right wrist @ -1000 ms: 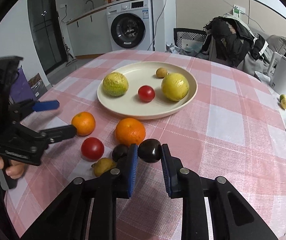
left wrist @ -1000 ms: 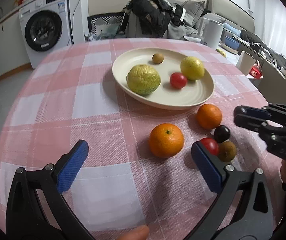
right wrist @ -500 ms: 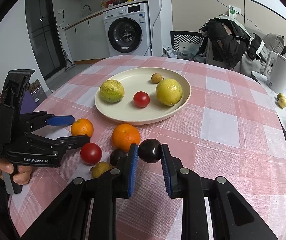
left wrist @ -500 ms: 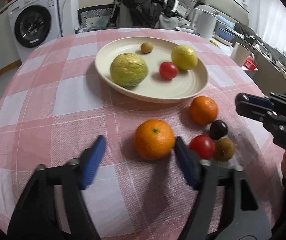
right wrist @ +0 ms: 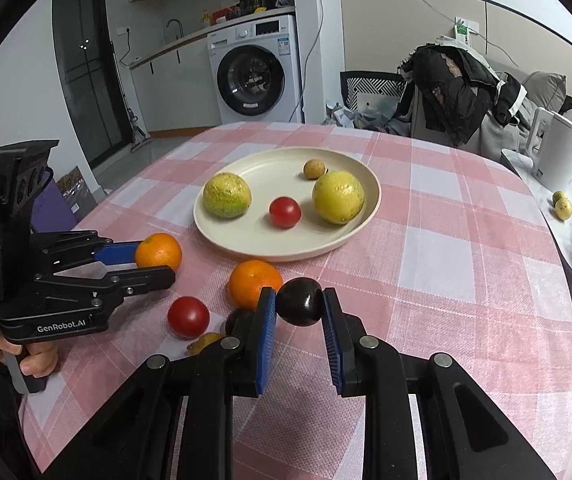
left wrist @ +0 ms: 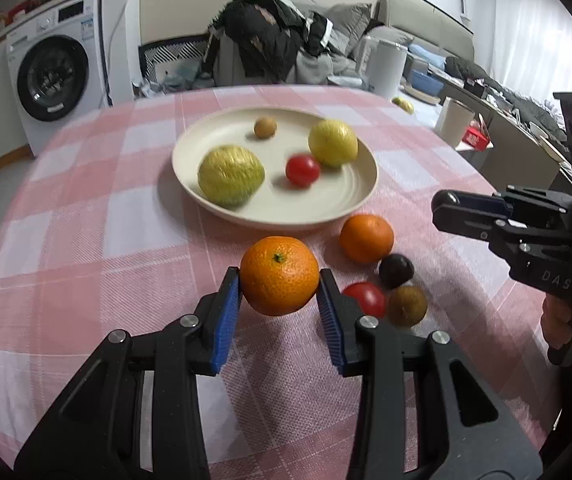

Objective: Organize fruits
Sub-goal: 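Grasp an orange with the left tool while the right tool holds the plum, then carry the orange with the left tool while the right tool carries the plum onto the plate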

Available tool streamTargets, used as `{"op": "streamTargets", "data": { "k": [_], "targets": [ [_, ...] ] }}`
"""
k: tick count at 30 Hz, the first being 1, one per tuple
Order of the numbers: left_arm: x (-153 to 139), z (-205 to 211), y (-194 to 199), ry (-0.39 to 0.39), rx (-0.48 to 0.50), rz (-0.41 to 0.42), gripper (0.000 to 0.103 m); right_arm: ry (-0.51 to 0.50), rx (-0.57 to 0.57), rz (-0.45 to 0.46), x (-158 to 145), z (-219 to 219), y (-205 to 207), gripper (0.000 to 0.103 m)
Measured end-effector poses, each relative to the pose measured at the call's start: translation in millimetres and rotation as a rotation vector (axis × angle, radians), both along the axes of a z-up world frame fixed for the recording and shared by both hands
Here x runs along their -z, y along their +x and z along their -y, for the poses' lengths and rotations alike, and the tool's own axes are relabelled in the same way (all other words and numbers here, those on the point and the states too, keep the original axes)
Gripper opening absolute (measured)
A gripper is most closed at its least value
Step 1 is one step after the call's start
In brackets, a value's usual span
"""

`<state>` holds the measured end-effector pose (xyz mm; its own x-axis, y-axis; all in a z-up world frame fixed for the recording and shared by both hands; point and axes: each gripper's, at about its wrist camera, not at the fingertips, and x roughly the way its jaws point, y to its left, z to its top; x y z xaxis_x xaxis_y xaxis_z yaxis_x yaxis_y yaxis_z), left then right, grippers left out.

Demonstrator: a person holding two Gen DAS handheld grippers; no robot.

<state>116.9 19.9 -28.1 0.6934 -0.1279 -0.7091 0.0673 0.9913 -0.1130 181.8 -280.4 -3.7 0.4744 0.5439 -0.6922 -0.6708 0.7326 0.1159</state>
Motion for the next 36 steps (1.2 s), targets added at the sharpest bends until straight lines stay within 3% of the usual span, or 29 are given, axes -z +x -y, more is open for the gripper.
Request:
{"op": "streamTargets", "data": {
  "k": [8,16,27,36],
  "targets": [
    [-21,-2,-10,-0.004,-0.016,0.065,0.035,0.055,0.019,0.016,-10,7,2,0.024],
    [-34,-4,4,-0.039,-0.028,0.093,0.035,0.135,0.044,0.020,-20,14,7,0.024],
    [-35,5,27,-0.016,-0.019,0.113,0.035,0.169,0.093,0.021,-35,6,24,0.024],
    [-24,5,47,-0.007,-0.027,0.094,0.035,0.169,0.097,-0.018,-29,-13,42,0.024]
  ]
}}
